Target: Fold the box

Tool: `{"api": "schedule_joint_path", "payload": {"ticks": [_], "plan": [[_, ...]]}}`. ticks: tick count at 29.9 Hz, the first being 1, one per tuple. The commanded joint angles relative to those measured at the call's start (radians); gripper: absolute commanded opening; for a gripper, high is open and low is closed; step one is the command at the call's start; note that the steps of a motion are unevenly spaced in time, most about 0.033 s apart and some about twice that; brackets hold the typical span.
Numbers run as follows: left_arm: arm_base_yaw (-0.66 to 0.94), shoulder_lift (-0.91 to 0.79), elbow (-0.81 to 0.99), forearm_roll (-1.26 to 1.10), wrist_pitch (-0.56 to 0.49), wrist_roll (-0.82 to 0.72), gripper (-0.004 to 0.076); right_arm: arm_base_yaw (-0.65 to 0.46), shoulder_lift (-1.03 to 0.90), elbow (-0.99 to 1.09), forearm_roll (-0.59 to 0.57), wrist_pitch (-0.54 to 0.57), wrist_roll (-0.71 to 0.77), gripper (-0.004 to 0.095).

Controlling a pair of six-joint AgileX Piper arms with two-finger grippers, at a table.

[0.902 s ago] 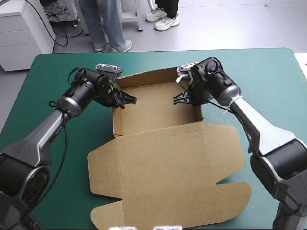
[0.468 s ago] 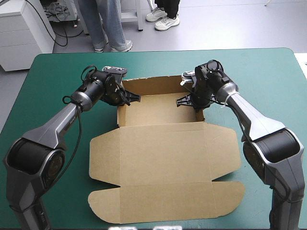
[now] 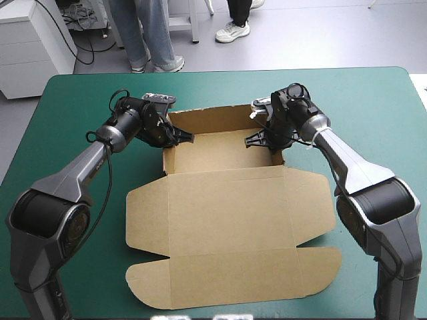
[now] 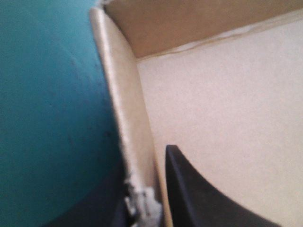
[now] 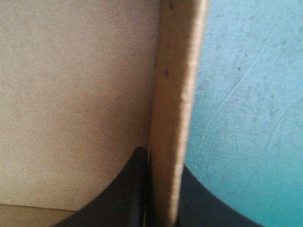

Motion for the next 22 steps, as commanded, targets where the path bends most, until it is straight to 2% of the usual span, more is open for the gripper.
{"api": "schedule_joint_path", "payload": {"ticks": [1,4,8,12,18,22], "plan": [[-0.009,-0.018,-0.001,-0.048,0.065,0.034,0.0280,0.001,-0.047,-0.059,0.009,-0.048,-0.028,0.0188],[-0.005,-0.019,-0.027,-0.048,0.114,0.026,0.0341,0.001,-0.047,-0.099,0.009,-0.028,-0.028,0.0305],[0.007,-0.019,-0.103,-0.041,0.196,0.007,0.0341,0.001,-0.047,-0.168,0.013,0.021,-0.028,0.0409],[0.006,-0.019,-0.197,-0.039,0.256,0.007,0.0341,0.001,-0.047,-0.233,-0.005,0.074,-0.028,0.0426],[0.006,-0.019,-0.317,-0.022,0.364,0.007,0.0341,0.001,-0.053,-0.288,0.018,0.074,-0.035,0.0426],[0.006,-0.040,-0.374,-0.009,0.372,0.007,0.0341,0.001,-0.082,-0.295,0.023,0.074,-0.042,0.0425]]}}
